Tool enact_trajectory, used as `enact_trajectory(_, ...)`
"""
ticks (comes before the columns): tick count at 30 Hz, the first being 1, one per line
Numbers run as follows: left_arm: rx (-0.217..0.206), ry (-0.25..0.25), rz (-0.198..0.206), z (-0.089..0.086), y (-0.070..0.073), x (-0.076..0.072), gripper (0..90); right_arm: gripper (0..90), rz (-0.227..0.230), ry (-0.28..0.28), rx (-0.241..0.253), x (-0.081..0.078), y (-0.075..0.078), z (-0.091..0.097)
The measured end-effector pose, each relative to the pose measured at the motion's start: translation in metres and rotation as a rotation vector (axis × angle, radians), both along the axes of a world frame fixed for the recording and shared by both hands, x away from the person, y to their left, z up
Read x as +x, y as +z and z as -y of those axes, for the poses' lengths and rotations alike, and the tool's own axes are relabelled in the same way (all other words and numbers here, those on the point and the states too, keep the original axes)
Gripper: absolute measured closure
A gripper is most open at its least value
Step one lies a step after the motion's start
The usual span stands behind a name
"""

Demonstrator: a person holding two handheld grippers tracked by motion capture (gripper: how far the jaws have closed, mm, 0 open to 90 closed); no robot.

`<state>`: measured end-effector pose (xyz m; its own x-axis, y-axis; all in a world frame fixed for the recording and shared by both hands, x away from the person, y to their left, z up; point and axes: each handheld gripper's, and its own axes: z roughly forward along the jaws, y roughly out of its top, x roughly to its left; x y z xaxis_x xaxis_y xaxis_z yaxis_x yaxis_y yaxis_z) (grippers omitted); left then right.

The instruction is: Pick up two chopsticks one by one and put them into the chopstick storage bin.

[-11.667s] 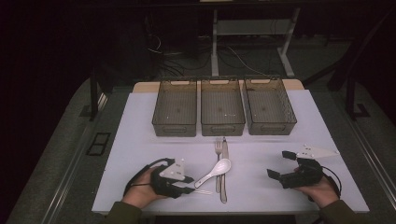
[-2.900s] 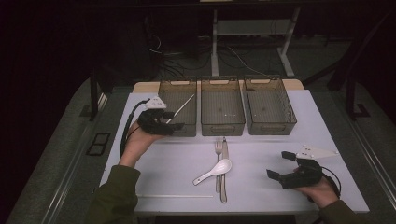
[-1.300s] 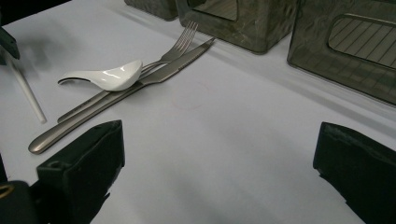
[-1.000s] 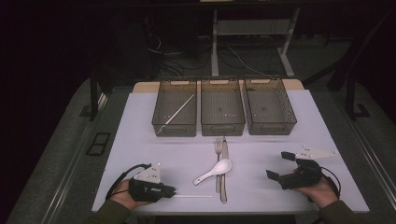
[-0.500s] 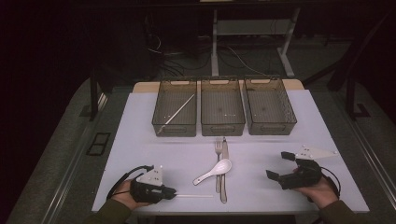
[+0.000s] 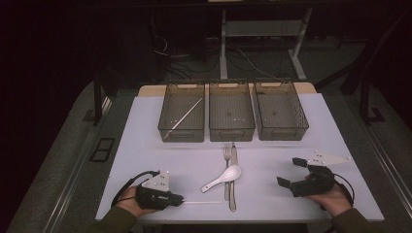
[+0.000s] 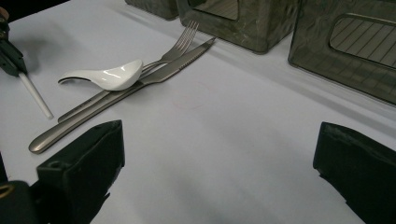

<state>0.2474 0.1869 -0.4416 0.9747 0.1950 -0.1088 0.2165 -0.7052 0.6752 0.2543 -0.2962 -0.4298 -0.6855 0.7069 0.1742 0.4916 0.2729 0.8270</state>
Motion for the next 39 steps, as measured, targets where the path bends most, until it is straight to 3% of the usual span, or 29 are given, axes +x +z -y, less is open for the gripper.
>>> enact_trajectory(3, 0.019, 0.009, 0.017, -0.003, 0.001, -0.001, 79.6, 2.0, 0.0, -0.001, 0.001, 0.0, 0.0, 0.0)
enact_trajectory(8, 0.01, 0.021, 0.005, -0.01, -0.001, -0.002, 78.9, 2.0, 0.0, -0.002, 0.002, 0.0, 0.0, 0.0)
enact_trajectory(19, 0.036, -0.037, 0.045, -0.007, 0.001, 0.0, 83.0, 2.0, 0.0, 0.003, 0.001, 0.0, 0.0, 0.0)
enact_trajectory(26, 0.031, -0.056, 0.044, -0.003, 0.002, -0.001, 84.1, 2.0, -0.001, 0.002, 0.003, 0.0, 0.0, 0.0)
enact_trajectory(31, -0.027, -0.03, 0.035, -0.007, 0.008, -0.001, 84.1, 2.0, -0.001, 0.001, 0.002, 0.0, 0.0, 0.0)
enact_trajectory(39, -0.066, 0.043, 0.045, -0.006, 0.016, 0.003, 84.1, 2.0, -0.002, 0.001, 0.003, 0.0, 0.0, 0.0)
